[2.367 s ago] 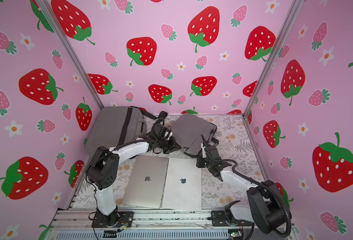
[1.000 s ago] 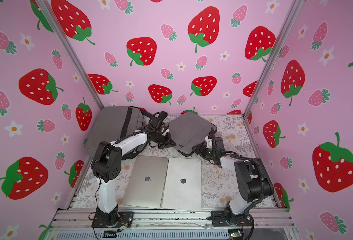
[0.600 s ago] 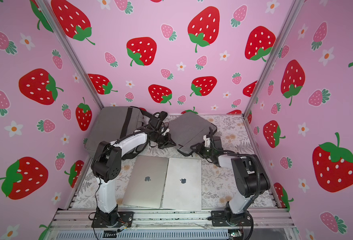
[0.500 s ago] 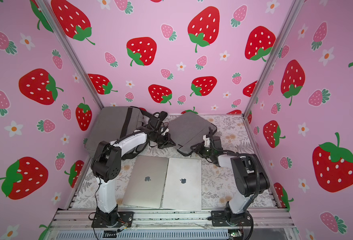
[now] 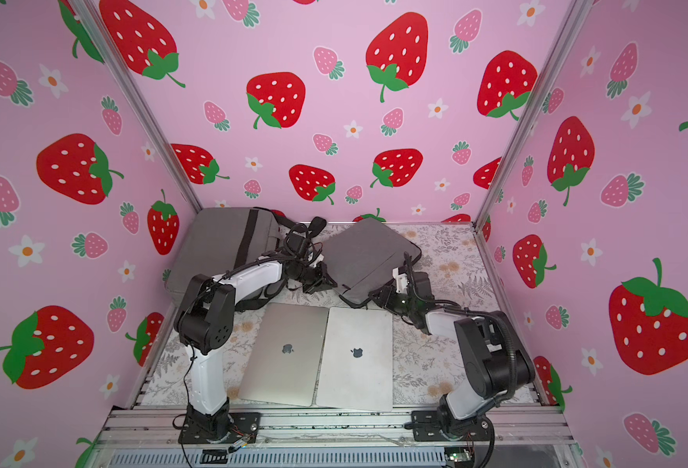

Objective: Open the zippered laptop bag and take out the laptop
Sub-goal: Unzip the zipper on the zippered laptop bag.

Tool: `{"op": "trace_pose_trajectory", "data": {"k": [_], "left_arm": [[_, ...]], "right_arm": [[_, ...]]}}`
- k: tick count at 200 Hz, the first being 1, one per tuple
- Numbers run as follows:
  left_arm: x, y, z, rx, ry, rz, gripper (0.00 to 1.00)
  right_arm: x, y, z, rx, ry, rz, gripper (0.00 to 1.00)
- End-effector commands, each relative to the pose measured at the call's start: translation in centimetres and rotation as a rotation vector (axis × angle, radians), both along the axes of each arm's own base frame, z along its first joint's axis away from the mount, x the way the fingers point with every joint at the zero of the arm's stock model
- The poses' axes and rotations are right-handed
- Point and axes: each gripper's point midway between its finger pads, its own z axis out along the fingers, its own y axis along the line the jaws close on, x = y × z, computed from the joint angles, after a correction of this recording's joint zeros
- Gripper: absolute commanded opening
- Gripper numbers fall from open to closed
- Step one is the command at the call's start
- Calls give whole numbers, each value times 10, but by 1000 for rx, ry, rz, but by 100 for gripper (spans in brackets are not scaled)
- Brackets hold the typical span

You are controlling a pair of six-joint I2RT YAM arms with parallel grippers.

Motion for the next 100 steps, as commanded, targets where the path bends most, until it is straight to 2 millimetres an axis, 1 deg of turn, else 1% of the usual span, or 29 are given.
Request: {"op": "trace_pose_trajectory", "data": {"k": [1,12,26,29,41,56,100], "left_arm": [[-1,-5,39,-84,-76,-44,0],[-1,-5,39,-89,-71,-44,0],[0,-4,40,-96,-69,-46,0],[0,-4,40,-97,-67,-46,0],[0,-4,41,-101,-68,-51,0],[-1,-5,45,-106,-70,-61,0],[-3,-3,50,-106,-68,-75,0]], "right_arm": [[-18,2,8,-76,-147,82,51],[-27,6,11,-95,-201,125,51],[-37,10,9,-140,-258,178,51],[-38,10,7,-146,-266,187,55],[-42,14,5,-153,-294,226,56],[-42,16,-2,-173,-304,253,56],[-31,32,-5,-174,-339,343,61]]}}
